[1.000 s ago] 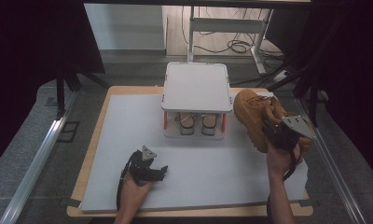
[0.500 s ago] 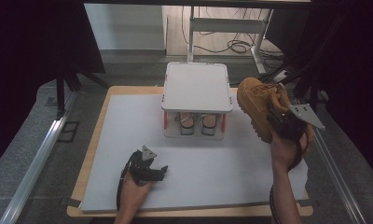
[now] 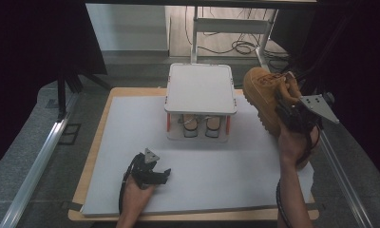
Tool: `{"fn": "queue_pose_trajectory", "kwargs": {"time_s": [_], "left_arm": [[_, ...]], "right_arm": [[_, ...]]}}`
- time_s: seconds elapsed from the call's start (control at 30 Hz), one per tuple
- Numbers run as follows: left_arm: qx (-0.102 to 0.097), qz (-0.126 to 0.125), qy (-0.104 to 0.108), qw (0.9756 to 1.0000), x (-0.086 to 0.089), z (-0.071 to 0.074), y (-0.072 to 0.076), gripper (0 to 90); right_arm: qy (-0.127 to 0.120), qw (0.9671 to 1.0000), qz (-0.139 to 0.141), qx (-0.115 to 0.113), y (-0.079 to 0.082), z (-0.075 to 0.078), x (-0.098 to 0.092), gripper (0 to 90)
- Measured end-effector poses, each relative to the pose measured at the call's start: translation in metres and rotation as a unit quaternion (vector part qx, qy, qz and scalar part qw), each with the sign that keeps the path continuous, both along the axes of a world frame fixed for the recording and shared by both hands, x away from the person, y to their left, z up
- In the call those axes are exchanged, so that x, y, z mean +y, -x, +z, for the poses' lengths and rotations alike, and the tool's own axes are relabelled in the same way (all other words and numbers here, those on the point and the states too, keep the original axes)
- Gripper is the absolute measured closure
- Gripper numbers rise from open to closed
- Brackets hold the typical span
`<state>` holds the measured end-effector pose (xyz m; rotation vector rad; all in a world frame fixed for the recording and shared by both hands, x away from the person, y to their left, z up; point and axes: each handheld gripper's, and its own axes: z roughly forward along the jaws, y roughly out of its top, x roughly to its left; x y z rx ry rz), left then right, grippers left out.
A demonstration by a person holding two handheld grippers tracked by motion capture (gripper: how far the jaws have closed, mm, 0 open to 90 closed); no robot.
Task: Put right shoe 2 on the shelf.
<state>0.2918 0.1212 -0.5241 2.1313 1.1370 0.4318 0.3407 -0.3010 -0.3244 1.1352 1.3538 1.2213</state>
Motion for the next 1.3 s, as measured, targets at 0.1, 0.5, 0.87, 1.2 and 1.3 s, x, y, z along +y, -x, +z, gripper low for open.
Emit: {"fn": "queue_pose_trajectory", "kwargs": {"time_s": [0.1,0.5,0.87,1.2,1.3], "left_arm": [[0.0,0.0,0.0,1.0,0.0,0.0,0.0,13.9],[0.0,-0.001,0.0,1.0,0.0,0.0,0.0,14.0],[-0.001,-0.001,0.001,1.0,0.0,0.0,0.0,14.0],[-0.002,-0.001,0.001,1.0,0.0,0.0,0.0,14.2],[-0.002,-0.001,0.001,1.0,0.0,0.0,0.0,14.3]], "right_arm": [[-0.002,1.0,0.005,-0.004,0.001,0.006,0.002,52.5],[-0.001,0.9996,0.026,-0.012,-0.007,0.012,0.022,52.4],[-0.001,0.9988,0.048,-0.01,-0.016,0.013,0.048,52.4],[-0.001,0.9971,0.075,-0.013,-0.023,0.017,0.075,52.3],[0.002,0.9966,0.081,-0.013,-0.026,0.017,0.085,52.3]]}}
